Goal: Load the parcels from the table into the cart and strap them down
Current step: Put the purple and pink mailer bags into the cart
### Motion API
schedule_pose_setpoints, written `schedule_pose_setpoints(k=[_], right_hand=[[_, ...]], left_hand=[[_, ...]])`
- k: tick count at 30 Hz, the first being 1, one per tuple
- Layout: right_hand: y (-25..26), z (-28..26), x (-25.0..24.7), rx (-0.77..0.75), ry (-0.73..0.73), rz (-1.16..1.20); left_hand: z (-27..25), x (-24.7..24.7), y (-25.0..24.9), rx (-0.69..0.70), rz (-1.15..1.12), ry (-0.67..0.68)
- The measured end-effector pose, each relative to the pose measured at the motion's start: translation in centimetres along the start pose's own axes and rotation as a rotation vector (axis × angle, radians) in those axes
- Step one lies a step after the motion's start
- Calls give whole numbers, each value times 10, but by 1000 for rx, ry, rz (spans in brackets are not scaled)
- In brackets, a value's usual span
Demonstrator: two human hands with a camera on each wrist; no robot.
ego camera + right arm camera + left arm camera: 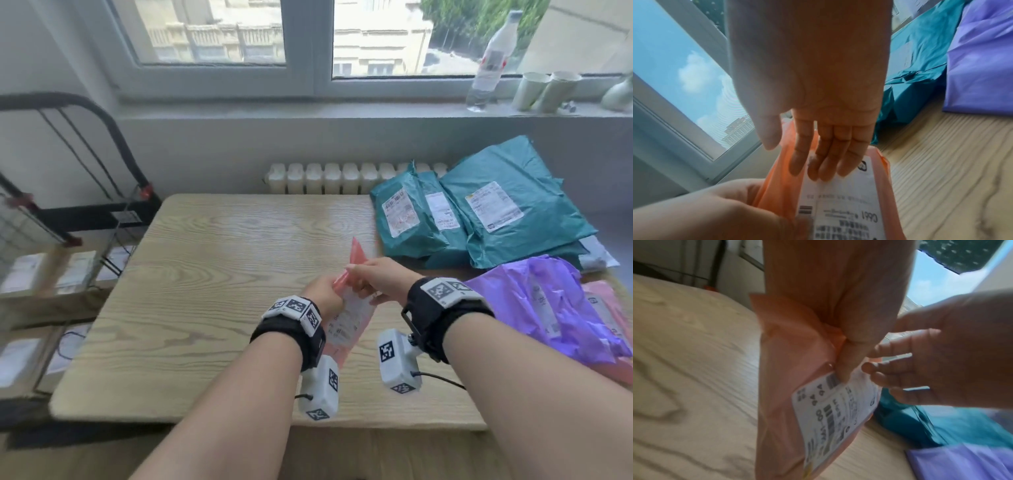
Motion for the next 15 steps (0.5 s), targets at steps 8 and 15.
schedule_pose_setpoints(k=[8,15], right_hand=[[22,13,54,38,-175,-70],[81,-1,160,20,31,-100]], left_hand=[[-35,-68,77,-160,-340,-167],[-79,-134,153,-241,-509,-245]])
Point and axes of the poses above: each hand's wrist, its own z-axis towards the middle knuckle, its own x-axis out of the palm, y = z × x, the point moved 3 cm from there along z, towards the middle knuckle, and after that the axes turned 6 degrees about x, right-handed, at the moved point
